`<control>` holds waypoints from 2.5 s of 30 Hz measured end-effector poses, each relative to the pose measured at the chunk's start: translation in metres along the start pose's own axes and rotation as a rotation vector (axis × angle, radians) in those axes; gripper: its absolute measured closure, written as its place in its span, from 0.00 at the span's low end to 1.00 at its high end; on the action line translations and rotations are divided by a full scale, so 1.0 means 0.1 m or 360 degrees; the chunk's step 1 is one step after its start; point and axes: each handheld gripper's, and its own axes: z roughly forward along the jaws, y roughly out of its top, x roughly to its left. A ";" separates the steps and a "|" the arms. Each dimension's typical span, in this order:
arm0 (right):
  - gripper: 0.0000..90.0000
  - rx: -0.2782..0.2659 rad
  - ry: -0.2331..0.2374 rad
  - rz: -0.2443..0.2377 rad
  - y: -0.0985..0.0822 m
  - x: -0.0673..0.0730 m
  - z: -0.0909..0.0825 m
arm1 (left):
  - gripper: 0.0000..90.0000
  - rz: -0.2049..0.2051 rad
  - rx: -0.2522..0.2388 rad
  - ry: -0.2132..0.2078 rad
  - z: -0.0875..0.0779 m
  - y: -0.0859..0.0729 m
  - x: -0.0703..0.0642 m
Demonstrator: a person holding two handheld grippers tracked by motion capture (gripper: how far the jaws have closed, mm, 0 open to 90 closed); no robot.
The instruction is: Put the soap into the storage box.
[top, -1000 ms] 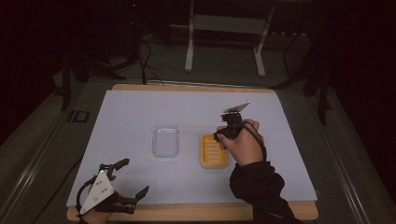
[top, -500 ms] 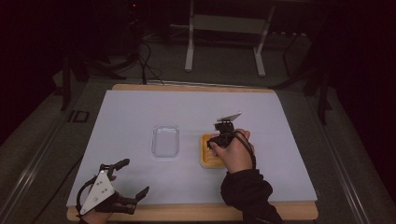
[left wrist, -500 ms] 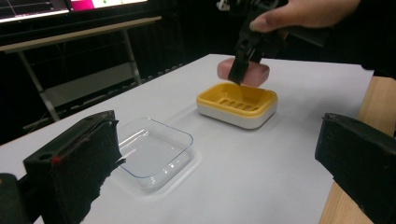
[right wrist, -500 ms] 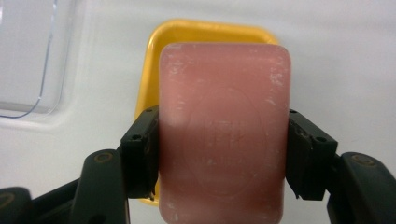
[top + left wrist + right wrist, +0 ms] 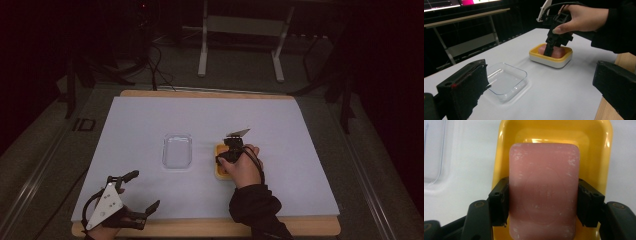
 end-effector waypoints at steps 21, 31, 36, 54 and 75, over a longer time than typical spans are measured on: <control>0.29 -0.0112 0.0118 -0.0459 0.14 -0.06 -0.43 | 0.01 0.0004 0.0007 0.0000 0.00 0.00 0.00; 0.25 -0.0227 0.0250 -0.0767 0.17 -0.39 -0.63 | 0.01 0.0001 0.0018 -0.0002 0.01 0.00 0.00; 0.24 -0.0249 0.0290 -0.0814 0.13 -0.57 -0.68 | 0.01 -0.0002 0.0011 -0.0005 0.01 0.00 0.00; 0.27 -0.0464 0.0334 -0.0822 -0.16 -1.15 -0.90 | 0.01 0.0005 0.0019 -0.0006 0.01 -0.01 -0.01; 0.26 -0.0610 0.0272 -0.0628 -0.70 -1.60 -0.74 | 0.01 0.0003 0.0021 -0.0008 0.01 -0.01 -0.02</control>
